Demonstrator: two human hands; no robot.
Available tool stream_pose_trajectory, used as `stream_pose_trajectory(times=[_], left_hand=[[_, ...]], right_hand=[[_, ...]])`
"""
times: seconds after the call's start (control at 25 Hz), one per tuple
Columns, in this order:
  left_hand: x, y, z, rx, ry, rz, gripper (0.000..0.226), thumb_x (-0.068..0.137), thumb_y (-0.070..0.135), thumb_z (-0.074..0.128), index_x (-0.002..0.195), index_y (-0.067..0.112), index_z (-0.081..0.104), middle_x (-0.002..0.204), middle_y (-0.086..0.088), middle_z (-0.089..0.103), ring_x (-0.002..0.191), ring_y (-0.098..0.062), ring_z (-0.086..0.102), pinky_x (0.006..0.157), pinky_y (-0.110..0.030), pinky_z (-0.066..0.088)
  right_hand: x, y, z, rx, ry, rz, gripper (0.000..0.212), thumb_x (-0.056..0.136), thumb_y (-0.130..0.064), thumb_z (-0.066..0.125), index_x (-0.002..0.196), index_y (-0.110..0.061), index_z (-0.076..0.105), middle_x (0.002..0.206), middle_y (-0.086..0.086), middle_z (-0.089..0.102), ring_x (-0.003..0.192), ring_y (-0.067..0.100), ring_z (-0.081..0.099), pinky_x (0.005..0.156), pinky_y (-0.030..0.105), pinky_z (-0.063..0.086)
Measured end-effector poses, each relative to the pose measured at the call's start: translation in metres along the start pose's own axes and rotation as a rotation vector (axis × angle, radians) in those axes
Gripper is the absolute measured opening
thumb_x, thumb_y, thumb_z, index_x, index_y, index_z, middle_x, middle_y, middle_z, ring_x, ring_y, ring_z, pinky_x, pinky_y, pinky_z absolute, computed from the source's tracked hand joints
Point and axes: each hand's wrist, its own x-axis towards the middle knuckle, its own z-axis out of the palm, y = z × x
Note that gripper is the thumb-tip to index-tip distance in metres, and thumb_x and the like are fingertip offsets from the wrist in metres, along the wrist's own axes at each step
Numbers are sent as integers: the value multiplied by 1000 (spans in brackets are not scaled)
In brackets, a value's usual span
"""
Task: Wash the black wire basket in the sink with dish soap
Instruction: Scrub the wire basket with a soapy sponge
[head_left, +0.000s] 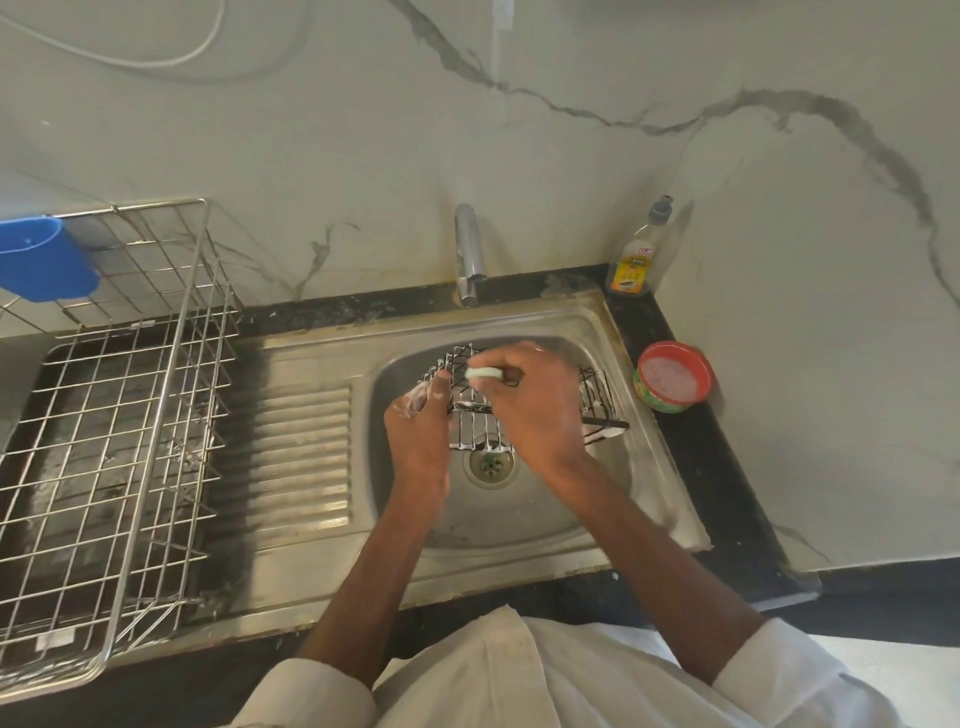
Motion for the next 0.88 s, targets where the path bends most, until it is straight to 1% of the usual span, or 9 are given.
stream_pose_trajectory(times=[0.08, 0.24, 0.32, 0.4, 0.52, 0.64, 0.76, 0.8, 0.88], left_hand=[[-2, -1, 1, -9, -4, 17, 49, 101, 30, 69, 66, 7, 43, 68, -9, 30, 63, -16, 26, 60, -35, 26], [-3, -5, -2, -22, -8, 25, 49, 89, 46, 73, 70, 10, 47, 75, -6, 36, 73, -24, 27, 69, -36, 28], [-2, -5, 0, 6, -26, 26, 60, 89, 49, 73, 67, 6, 37, 73, -7, 32, 73, -28, 21, 70, -38, 23], [-2, -6, 4, 30, -45, 47, 64, 94, 44, 72, 67, 3, 32, 71, -9, 29, 73, -30, 18, 66, -42, 18], [-2, -7, 5, -4, -11, 48, 53, 103, 29, 68, 67, -1, 41, 70, -8, 33, 69, -24, 24, 61, -38, 23], [4, -8, -3, -9, 69, 6, 54, 103, 29, 69, 69, -2, 41, 73, -7, 37, 71, -25, 27, 64, -35, 29], [7, -11, -10, -16, 81, 1, 44, 100, 36, 72, 73, 8, 50, 75, -8, 39, 68, -21, 28, 67, -36, 30], [7, -11, -10, -9, 69, 5, 44, 99, 39, 72, 74, 10, 51, 73, -8, 38, 66, -19, 27, 66, -36, 28], [5, -10, -8, 16, 48, 14, 48, 100, 40, 72, 70, 12, 47, 69, -7, 33, 63, -16, 24, 63, -37, 23]], right_hand=[[6, -1, 2, 3, -17, -50, 20, 86, -10, 81, 103, -22, 82, 102, -9, 76, 83, 0, 70, 74, 9, 53], [29, 39, -28, -294, 106, 226, 25, 91, -8, 75, 112, -21, 80, 113, -3, 78, 82, 1, 63, 59, 2, 35], [25, 44, -26, -318, 120, 270, 31, 90, 0, 72, 113, -19, 80, 118, -1, 75, 82, 1, 62, 57, 0, 38], [18, 27, -11, -237, 65, 124, 32, 89, 5, 71, 109, -18, 81, 109, -4, 73, 78, 1, 62, 62, 1, 42], [4, 4, 6, -99, -86, -152, 31, 87, 5, 72, 103, -19, 83, 95, -5, 72, 75, 5, 64, 64, 8, 45], [12, 37, -12, -76, -11, 88, 28, 87, -2, 73, 101, -23, 82, 95, -8, 77, 80, 3, 69, 68, 17, 50], [17, 72, -40, -402, 11, 296, 29, 86, -3, 71, 106, -22, 81, 101, 0, 80, 86, 14, 73, 70, 22, 52], [17, 73, -41, -490, -7, 300, 31, 86, -2, 70, 109, -21, 80, 104, 3, 79, 90, 18, 73, 74, 25, 54], [12, 55, -27, -490, -46, 209, 30, 87, -3, 71, 112, -19, 79, 105, 3, 78, 90, 18, 72, 72, 22, 54]])
